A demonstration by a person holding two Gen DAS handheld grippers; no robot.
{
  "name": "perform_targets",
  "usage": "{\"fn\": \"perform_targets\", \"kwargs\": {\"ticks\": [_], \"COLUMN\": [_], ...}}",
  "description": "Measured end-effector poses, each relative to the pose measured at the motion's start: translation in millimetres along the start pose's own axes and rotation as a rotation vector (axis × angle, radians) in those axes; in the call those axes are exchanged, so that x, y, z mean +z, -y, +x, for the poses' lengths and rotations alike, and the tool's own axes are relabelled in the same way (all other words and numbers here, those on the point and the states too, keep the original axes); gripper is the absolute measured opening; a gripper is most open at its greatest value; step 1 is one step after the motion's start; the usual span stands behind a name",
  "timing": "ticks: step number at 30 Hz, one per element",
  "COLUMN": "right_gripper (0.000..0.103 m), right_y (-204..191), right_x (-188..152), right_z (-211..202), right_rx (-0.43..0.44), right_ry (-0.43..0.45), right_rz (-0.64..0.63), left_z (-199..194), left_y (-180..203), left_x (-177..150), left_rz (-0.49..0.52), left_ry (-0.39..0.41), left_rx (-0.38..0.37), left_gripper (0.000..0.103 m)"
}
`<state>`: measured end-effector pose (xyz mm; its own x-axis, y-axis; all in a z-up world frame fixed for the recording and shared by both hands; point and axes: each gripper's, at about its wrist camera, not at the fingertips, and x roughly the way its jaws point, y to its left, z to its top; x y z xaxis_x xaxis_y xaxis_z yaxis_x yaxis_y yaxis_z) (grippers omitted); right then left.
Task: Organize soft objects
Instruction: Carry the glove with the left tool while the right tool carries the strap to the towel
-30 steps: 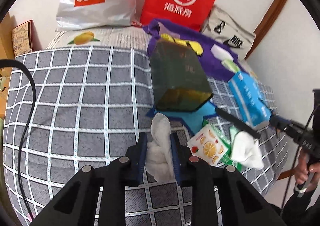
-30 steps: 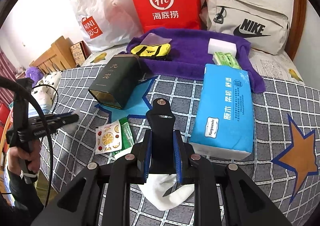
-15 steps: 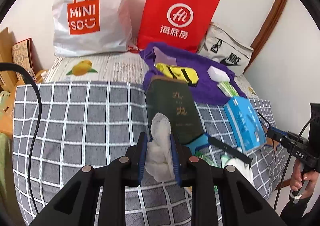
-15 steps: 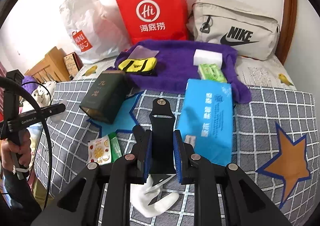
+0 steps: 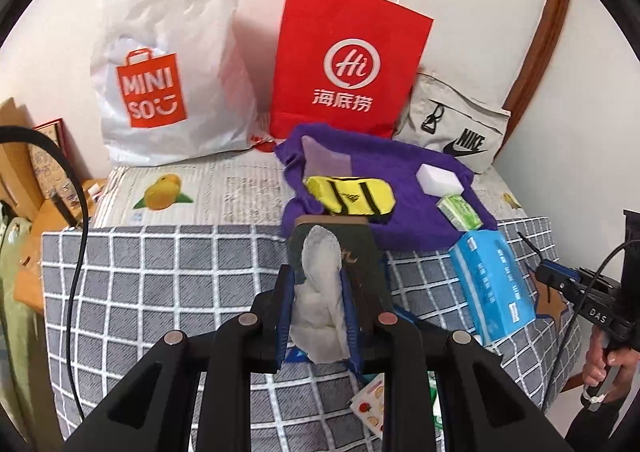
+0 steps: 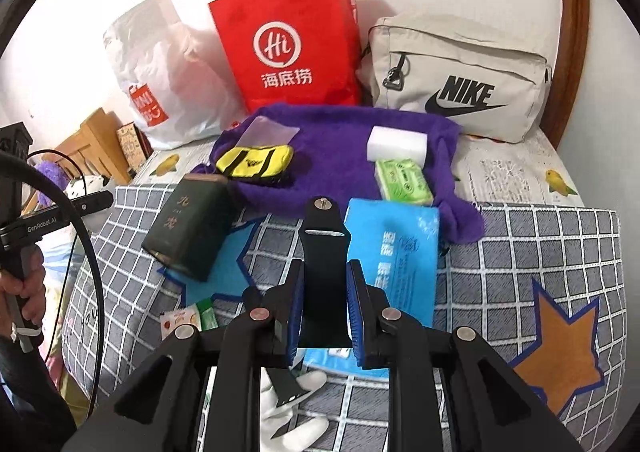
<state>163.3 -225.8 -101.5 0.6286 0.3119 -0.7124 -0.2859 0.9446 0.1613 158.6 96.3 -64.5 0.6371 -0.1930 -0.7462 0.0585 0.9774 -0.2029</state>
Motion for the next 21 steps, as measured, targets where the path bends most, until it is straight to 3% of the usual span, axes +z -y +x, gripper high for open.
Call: {"fn": "perform_targets", "kwargs": {"ticks": [21], "right_gripper": [0.021], "right_y": [20], "right_x": [42], "right_z": [17], "right_rx": [-0.036], "right_ry": [0.018], "right_rz": [0.009], "left_z": [33], "left_y": [10], "left_x": [50], "left_rz": [0.022], "left_ry": [0.030], "left_rx": [-0.052], "left_gripper": [0.022]}}
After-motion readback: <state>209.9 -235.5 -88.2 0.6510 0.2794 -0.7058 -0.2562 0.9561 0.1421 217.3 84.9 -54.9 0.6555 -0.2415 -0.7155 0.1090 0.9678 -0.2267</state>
